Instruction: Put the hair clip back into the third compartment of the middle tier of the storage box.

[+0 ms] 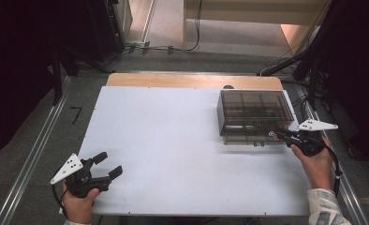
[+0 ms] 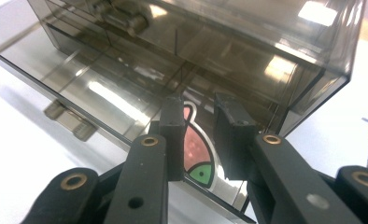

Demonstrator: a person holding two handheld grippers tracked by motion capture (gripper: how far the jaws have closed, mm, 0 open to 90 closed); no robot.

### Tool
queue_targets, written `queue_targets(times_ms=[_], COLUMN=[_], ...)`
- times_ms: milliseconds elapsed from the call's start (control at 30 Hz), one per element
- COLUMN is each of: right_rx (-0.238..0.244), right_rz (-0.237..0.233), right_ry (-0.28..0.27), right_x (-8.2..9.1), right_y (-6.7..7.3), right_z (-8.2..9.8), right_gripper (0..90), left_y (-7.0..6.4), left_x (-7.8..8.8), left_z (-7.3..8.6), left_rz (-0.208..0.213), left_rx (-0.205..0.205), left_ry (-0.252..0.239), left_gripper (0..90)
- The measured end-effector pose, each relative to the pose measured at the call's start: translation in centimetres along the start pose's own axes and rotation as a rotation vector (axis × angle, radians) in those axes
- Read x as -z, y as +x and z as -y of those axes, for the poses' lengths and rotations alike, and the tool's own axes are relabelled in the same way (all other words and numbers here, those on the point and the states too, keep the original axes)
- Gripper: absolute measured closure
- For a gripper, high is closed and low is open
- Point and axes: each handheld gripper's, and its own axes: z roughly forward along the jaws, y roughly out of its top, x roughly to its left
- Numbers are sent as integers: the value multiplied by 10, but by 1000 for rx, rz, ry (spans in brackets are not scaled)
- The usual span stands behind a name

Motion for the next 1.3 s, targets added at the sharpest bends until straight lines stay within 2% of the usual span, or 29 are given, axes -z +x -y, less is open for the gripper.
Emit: queue_targets(times_ms=[333,733,933,1300], right_rx=[14,47,61,52], right_rz=[-7,-22,-34,-44], right_ry=[-43,-87,-107,-125], right_x=[12,29,38,54], right_y=[4,24,35,40], right_z=[-1,0,9,32], right_gripper=[725,732,736,734], left_y=[0,-1,-1,-2], left_x=[0,1,1,0], left_z=[0,0,0,0], left_rz=[1,2,2,4], left_rx=[-1,-1,-1,-3], left_ry=[0,-3,-4,-1], left_gripper=[105,106,105,105])
